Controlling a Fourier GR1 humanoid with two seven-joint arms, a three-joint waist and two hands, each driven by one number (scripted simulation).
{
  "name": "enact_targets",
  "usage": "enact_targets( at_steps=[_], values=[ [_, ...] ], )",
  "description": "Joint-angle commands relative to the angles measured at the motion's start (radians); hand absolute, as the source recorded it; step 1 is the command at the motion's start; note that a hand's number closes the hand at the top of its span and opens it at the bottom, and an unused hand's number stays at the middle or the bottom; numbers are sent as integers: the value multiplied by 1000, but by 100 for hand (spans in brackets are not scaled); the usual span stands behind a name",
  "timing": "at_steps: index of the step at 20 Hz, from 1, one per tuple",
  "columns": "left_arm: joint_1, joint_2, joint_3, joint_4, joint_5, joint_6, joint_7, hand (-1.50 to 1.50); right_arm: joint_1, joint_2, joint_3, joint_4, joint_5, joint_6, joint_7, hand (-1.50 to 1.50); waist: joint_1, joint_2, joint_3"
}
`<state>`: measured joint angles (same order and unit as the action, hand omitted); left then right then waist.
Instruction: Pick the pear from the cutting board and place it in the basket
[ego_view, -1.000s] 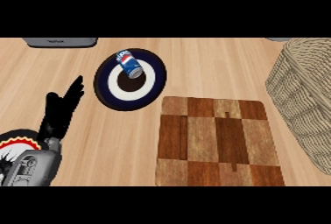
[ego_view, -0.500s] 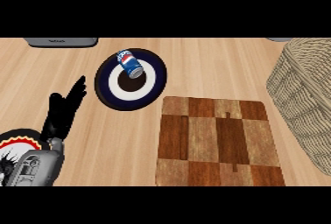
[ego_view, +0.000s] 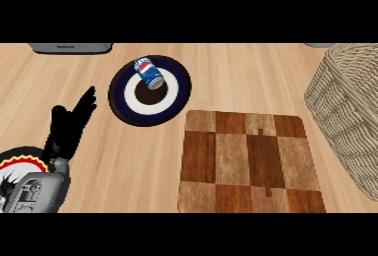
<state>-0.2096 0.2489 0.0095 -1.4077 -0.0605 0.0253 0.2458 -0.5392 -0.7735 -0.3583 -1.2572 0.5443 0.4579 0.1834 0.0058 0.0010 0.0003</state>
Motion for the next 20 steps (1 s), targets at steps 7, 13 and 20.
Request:
enact_targets(
  at_steps=[7, 13, 20],
  values=[
    [-23, -23, 21, 102, -28, 5, -79, 0, -36, 97, -80, 69, -74, -135, -58, -150, -6, 0, -1],
    [-12, -15, 32, 97, -21, -10, -76, 0, 3, 66, -232, 107, -126, -273, -135, -150, -13, 0, 0],
    [-8, 2, 36, 6, -19, -19, -5, 0, 23, -43, -392, 247, -212, -270, -86, -150, -9, -2, 0]
  ],
)
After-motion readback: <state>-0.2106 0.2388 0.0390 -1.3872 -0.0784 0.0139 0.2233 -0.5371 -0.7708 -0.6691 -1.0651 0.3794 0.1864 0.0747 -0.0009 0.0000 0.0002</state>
